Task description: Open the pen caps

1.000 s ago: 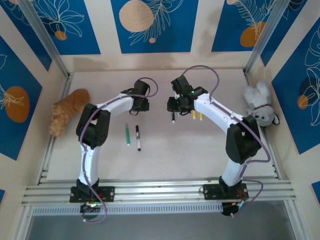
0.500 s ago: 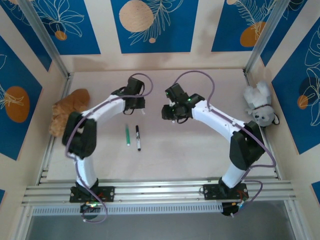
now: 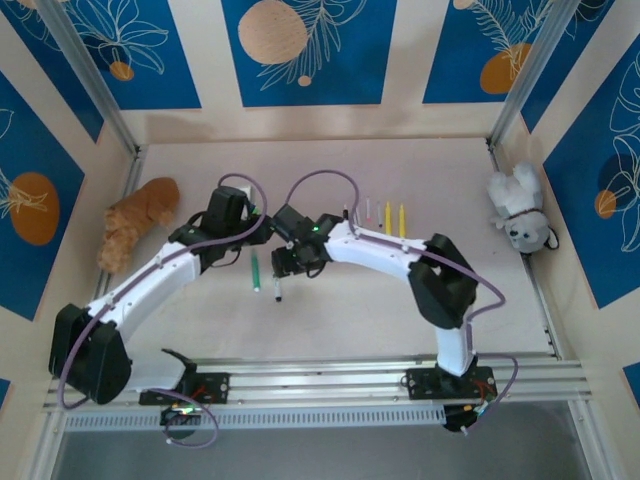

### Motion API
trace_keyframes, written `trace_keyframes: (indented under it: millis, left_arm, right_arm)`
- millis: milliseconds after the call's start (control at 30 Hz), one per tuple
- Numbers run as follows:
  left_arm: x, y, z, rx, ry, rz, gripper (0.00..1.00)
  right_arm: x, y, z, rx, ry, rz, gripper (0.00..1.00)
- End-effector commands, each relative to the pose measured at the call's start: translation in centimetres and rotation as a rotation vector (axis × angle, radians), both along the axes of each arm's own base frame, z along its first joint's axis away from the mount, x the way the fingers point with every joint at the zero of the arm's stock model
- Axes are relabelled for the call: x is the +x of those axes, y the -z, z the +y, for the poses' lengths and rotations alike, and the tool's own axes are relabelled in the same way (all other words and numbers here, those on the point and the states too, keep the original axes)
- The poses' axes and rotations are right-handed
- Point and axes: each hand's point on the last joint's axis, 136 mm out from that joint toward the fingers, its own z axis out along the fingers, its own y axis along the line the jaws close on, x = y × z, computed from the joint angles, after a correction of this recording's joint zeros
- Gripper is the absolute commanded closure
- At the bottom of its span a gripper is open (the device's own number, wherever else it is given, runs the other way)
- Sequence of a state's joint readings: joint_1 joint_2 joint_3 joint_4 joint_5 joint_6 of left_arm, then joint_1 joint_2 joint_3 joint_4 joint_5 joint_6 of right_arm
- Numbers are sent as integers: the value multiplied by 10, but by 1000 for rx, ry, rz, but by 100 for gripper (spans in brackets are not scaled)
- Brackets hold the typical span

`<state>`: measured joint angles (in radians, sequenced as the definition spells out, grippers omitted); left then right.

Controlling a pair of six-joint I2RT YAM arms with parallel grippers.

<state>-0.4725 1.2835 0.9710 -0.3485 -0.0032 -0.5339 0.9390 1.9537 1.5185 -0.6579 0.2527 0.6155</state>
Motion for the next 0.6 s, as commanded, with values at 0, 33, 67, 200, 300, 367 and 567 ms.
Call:
trace_keyframes:
  millis: [0,33,67,200,300,367,567]
  left_arm:
    - [-5,-18,-1,-81,14,-26,64]
    - [-6,-19,0,-97,12,-24,64]
    - [-7,-19,0,-128,13,-19,64]
    - [-8,-20,0,-266,9,-4,64]
    - [-8,-20,4,-295,-5,-1,64]
    - [-8,-18,10,-291,-28,5,64]
    - [-9,0,37,-298,-138,53,64]
  right_arm:
    - [-9,7,9,-34,9,37,42]
    - [-12,13,13,-41,-1,50,43]
    - [-13,17,16,-51,-7,62,44]
    - [-16,32,21,-93,-19,94,47]
    - [-22,37,28,-84,-37,107,48]
    - [-25,41,31,-89,-45,123,48]
    - [-34,53,40,-100,-70,149,52]
